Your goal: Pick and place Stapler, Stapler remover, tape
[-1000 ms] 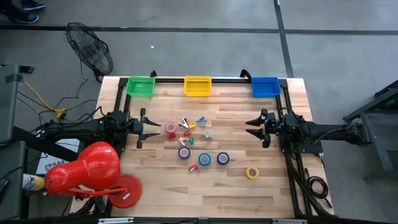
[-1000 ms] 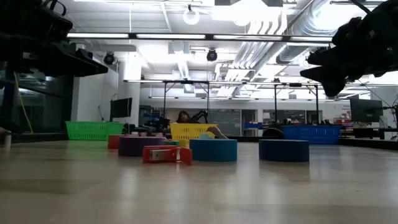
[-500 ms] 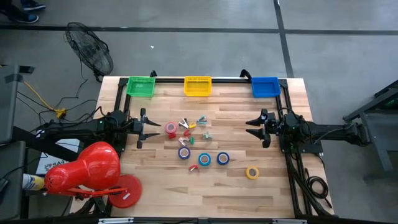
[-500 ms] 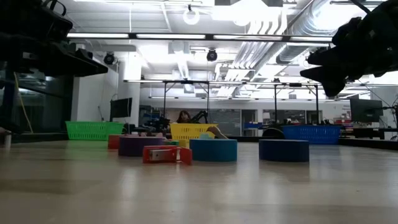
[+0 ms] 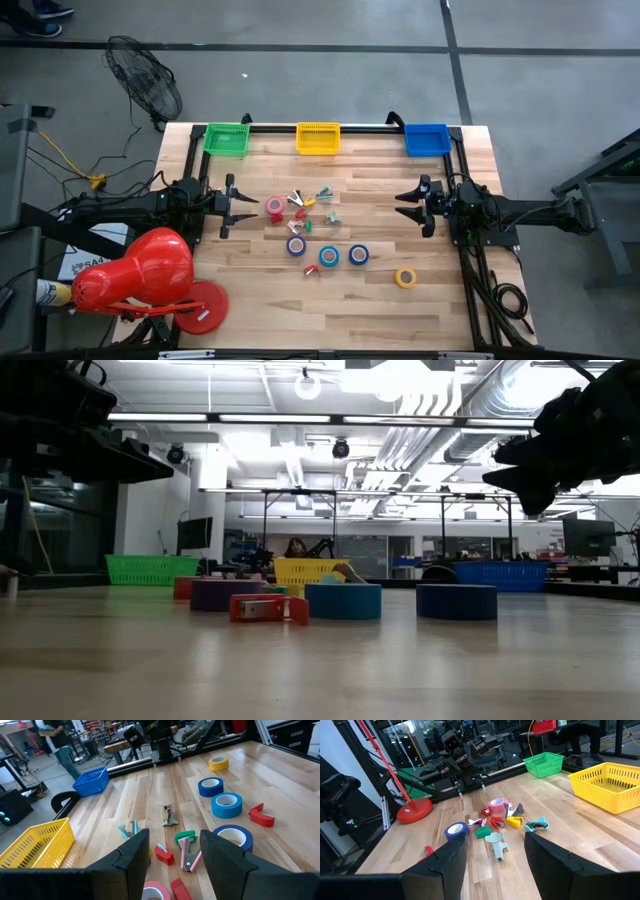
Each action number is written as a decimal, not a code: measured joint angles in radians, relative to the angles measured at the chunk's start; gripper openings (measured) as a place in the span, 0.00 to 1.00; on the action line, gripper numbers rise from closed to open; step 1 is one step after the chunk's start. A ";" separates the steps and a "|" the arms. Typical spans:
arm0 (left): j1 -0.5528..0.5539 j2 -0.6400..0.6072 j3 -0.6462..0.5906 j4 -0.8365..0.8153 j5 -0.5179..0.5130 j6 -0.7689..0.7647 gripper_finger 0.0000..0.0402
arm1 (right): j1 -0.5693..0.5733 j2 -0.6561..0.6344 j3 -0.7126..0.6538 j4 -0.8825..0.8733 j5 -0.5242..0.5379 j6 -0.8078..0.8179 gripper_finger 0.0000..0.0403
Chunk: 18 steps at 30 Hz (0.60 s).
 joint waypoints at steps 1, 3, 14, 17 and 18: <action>0.000 0.000 0.000 0.000 0.000 0.000 0.43 | 0.000 0.000 0.000 0.000 -0.001 -0.003 0.47; 0.000 0.000 0.000 0.000 0.000 0.000 0.43 | -0.001 0.000 0.000 0.000 0.003 -0.029 0.47; 0.000 0.000 0.000 0.000 0.000 0.000 0.43 | -0.038 0.015 0.029 -0.027 0.026 -0.020 0.47; 0.000 0.000 0.000 0.000 0.000 0.000 0.43 | -0.067 0.053 0.070 -0.091 0.026 -0.027 0.47; 0.000 0.000 0.000 0.000 0.000 0.000 0.43 | -0.079 0.071 0.088 -0.109 0.026 -0.036 0.47</action>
